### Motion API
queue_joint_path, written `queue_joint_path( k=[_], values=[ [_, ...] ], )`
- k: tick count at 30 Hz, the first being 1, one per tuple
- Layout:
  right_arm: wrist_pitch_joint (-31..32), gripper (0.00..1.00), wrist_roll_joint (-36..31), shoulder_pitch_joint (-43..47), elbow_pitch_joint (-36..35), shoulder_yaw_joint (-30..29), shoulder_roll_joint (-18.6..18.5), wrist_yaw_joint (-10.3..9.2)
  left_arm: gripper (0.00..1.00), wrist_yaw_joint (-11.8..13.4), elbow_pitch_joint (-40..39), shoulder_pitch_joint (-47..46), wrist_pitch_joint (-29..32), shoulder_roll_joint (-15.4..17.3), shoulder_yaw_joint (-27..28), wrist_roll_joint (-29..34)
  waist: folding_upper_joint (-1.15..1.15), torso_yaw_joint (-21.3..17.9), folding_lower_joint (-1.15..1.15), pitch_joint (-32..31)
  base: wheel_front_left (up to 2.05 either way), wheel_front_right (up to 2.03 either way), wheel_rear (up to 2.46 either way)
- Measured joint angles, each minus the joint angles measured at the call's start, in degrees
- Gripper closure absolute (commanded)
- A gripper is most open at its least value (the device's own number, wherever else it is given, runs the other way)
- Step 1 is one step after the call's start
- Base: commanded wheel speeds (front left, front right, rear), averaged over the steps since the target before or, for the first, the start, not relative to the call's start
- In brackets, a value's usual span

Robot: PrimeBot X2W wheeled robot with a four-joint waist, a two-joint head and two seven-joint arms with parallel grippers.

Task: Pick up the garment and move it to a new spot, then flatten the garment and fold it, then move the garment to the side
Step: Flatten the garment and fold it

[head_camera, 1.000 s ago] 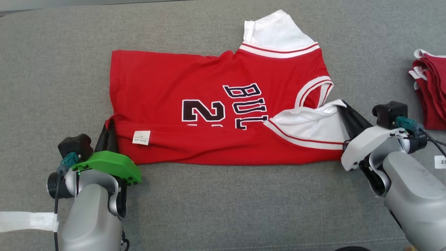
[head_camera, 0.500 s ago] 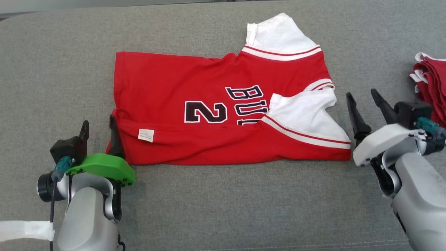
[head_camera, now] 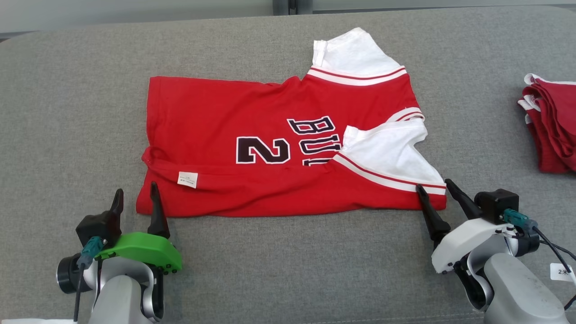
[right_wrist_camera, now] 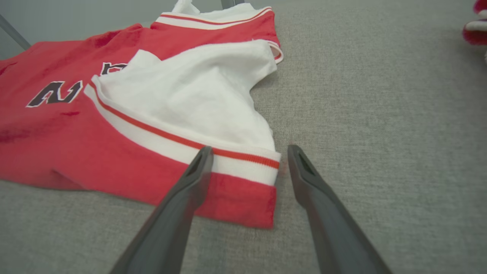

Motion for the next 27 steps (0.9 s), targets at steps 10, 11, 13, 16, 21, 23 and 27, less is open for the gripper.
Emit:
queue_joint_path(
  k=[10,11,13,16,21,23,27],
  values=[
    [-0.46,0.54,-0.63,-1.15,7.00,0.13,1.05,-0.01,0.00,0.18,-0.36,0.34,0.00,-0.01,-1.76,-0.21,0.00,1.52,0.00,-0.15,0.00,0.00,0.00],
    [-0.47,0.85,-0.58,-1.38,7.33,0.51,1.08,-0.03,0.00,0.18,-0.37,0.35,0.00,0.00,-1.71,-0.21,0.00,1.64,0.00,-0.17,0.00,0.00,0.00],
    [-0.53,1.00,-0.02,-1.66,8.04,1.65,1.02,-0.04,0.00,0.18,-0.38,0.35,0.00,0.01,-1.67,-0.18,0.00,1.78,0.00,-0.18,0.00,0.00,0.00],
    [-0.52,1.00,1.04,-2.16,8.24,2.88,1.02,0.02,0.00,0.18,-0.23,0.35,0.00,0.00,-1.58,-0.11,0.00,1.77,0.00,-0.14,0.00,0.00,0.00],
    [-0.19,1.00,1.89,-2.55,6.27,2.35,-1.00,0.09,0.00,-1.05,0.90,0.27,0.00,0.01,-2.01,-0.67,0.00,1.33,0.00,0.16,0.00,0.00,0.00],
    [-0.18,1.00,1.90,-2.61,5.48,1.98,-2.19,0.08,0.00,-1.87,1.86,0.00,-0.01,0.00,-2.54,-0.97,0.00,1.05,0.00,0.31,0.00,0.00,0.00],
    [-0.16,1.00,1.89,-2.87,4.30,2.33,-3.28,0.03,0.00,-1.97,2.85,-1.12,0.00,0.00,-2.63,-1.89,0.00,0.28,0.00,0.86,0.00,0.00,0.00]
  ],
)
